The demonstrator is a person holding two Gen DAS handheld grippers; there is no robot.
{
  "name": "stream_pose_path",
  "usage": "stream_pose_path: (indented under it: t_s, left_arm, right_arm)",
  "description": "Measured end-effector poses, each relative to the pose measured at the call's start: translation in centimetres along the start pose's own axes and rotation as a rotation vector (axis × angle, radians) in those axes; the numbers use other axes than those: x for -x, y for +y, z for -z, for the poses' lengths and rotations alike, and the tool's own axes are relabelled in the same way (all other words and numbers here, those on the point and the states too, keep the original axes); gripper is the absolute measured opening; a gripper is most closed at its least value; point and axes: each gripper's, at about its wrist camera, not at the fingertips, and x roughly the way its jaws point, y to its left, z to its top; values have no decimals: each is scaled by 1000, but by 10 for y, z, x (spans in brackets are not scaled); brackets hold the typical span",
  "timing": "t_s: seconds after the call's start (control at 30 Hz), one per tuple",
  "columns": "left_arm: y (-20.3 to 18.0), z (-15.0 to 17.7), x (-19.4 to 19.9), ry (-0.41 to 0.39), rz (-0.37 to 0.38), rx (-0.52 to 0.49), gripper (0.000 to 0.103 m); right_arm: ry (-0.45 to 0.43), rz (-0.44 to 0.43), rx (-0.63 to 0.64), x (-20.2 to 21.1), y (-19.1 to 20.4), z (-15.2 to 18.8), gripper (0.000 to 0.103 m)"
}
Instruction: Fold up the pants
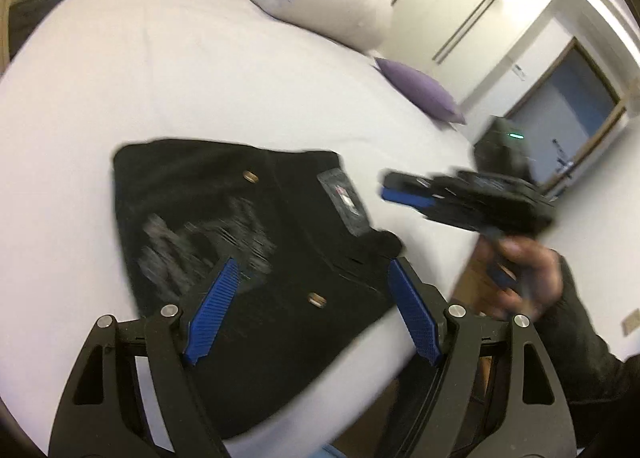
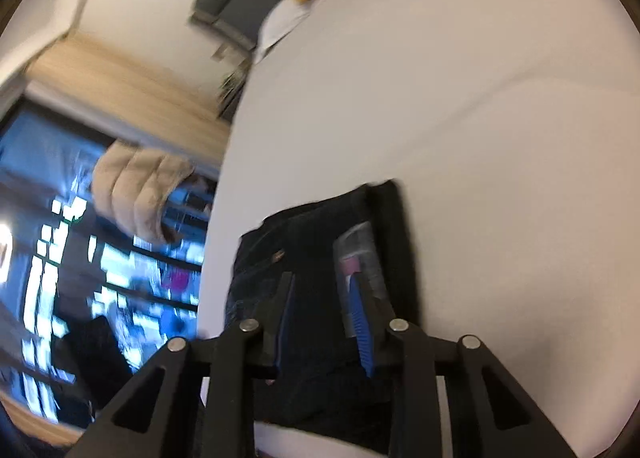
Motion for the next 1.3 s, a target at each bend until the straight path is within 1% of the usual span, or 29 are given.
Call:
stream_pose_path:
  t_s: [0.1, 0.13, 0.17, 0.2, 0.23, 0.27, 0.3, 0.4, 0.43, 0.5, 0.53, 0.57, 0.63, 0.77, 0.83, 0.97, 1.03, 1.2, 1.23, 1.3]
  left_arm:
    - [18, -1, -10, 29, -50, -16, 77]
    - [20, -1, -16, 47, -71, -34, 77]
    - [23, -3, -24, 64, -99, -57, 77]
    - [23, -1, -28, 71, -112, -66, 77]
    - [26, -5, -35, 83, -136, -82, 77]
    - [31, -9, -40, 87, -148, -90, 77]
    - [35, -15, -45, 88, -159, -98, 77]
    - [45, -34, -67, 109, -217, -116, 77]
    - [52, -39, -80, 141, -239, -121, 76]
    - [59, -37, -97, 196, -265, -128, 76]
    - [58, -34, -107, 219, -298, -152, 76]
    - [57, -26, -103, 218, -318, -173, 76]
    - [51, -20, -110, 226, -359, -219, 77]
    - [53, -17, -114, 225, -370, -218, 76]
    - [54, -16, -113, 230, -368, -221, 76]
    - [59, -12, -106, 234, -370, -232, 76]
    - [54, -9, -120, 234, -370, -234, 76]
    - [53, -1, -116, 232, -374, -239, 76]
    - [43, 1, -118, 232, -377, -242, 76]
    - [39, 8, -116, 228, -384, -253, 76]
  right_arm:
    - [86, 71, 69, -19, 14, 17, 30]
    - [119, 101, 75, -26, 13, 24, 30]
    - [152, 139, 71, -34, 8, 32, 28]
    - [162, 162, 65, -38, 1, 40, 20]
    - [147, 163, 64, -36, -4, 44, 11]
    - [132, 156, 56, -32, -9, 45, 7]
    - [127, 155, 33, -29, -15, 45, 0]
    - [123, 129, -27, -24, -27, 45, 0]
    - [123, 134, -22, -23, -28, 46, 0]
    - [123, 166, 11, -25, -22, 46, 0]
    - [122, 186, 33, -26, -17, 47, 0]
    - [121, 199, 47, -28, -16, 48, 0]
    - [118, 204, 52, -27, -15, 49, 0]
    - [117, 195, 45, -28, -16, 47, 0]
    - [117, 206, 52, -34, -7, 48, 0]
    - [111, 217, 57, -37, -7, 48, 0]
    - [107, 219, 56, -37, -7, 49, 0]
    - [103, 227, 60, -36, -7, 50, 0]
    - [102, 228, 60, -35, -7, 50, 0]
    - [98, 228, 60, -35, -7, 51, 0]
